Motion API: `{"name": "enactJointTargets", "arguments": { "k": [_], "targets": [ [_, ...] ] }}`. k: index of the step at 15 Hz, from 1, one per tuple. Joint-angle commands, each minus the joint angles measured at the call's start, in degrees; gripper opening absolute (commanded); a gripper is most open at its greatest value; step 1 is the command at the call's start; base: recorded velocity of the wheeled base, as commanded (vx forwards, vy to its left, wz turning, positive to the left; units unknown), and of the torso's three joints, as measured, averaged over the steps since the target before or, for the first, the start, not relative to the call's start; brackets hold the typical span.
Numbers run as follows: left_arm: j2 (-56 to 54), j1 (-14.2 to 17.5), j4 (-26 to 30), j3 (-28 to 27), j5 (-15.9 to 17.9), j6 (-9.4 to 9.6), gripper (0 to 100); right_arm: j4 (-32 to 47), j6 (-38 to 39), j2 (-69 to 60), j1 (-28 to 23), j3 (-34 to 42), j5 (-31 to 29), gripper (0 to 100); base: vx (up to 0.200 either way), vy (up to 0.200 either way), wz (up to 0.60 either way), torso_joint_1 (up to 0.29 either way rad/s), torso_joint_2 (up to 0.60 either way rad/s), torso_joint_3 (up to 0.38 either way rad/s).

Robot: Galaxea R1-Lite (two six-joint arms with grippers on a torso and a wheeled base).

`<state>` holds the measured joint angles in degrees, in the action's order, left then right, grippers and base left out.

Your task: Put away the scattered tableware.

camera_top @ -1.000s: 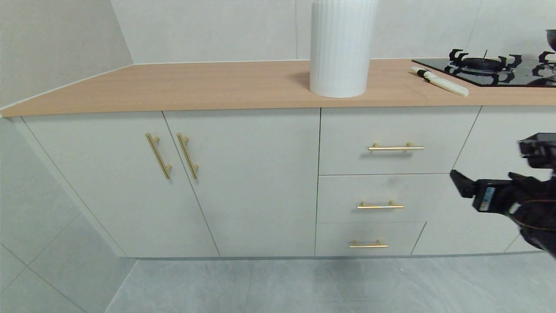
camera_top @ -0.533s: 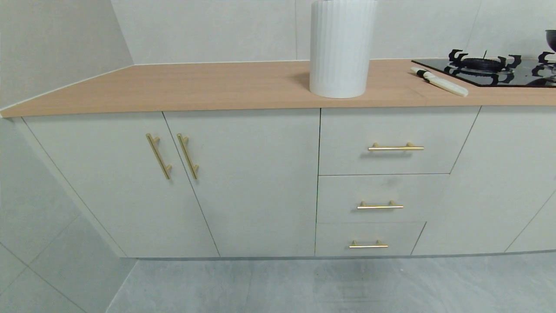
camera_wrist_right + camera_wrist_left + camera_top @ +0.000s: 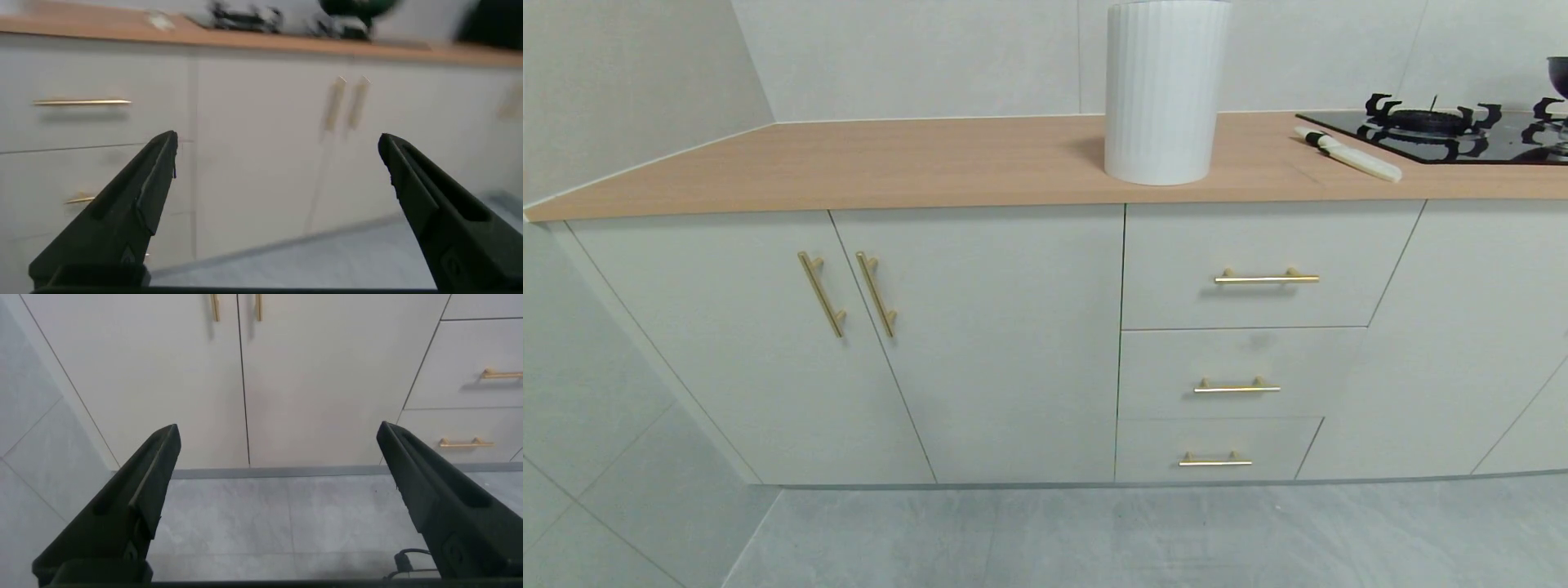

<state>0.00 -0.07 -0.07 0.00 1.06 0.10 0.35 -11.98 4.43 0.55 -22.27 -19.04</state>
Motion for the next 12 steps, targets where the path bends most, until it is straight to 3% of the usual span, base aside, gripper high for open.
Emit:
{"name": "enactJointTargets", "arguments": {
  "k": [1, 4, 6, 12],
  "targets": [
    [0.0, 0.0, 0.0, 0.0, 0.0, -0.01, 100, 0.1, 2.2, -4.4, -0.5, 2.4, 2.7, 100, 0.000, 0.000, 0.00, 0.000, 0.00, 0.000],
    [0.0, 0.1, 0.0, 0.0, 0.0, -0.01, 100, -0.2, 10.2, -4.4, -0.5, 9.4, 13.3, 100, 0.000, 0.000, 0.00, 0.000, 0.00, 0.000],
    [0.0, 0.0, 0.0, 0.0, 0.0, -0.01, 100, -0.2, 11.1, -4.4, -0.5, 13.7, 18.9, 100, 0.000, 0.000, 0.00, 0.000, 0.00, 0.000],
    [0.0, 0.0, 0.0, 0.0, 0.0, -0.01, 100, -2.0, 10.6, -4.4, -0.5, 22.3, 21.7, 100, 0.000, 0.000, 0.00, 0.000, 0.00, 0.000]
  ]
}}
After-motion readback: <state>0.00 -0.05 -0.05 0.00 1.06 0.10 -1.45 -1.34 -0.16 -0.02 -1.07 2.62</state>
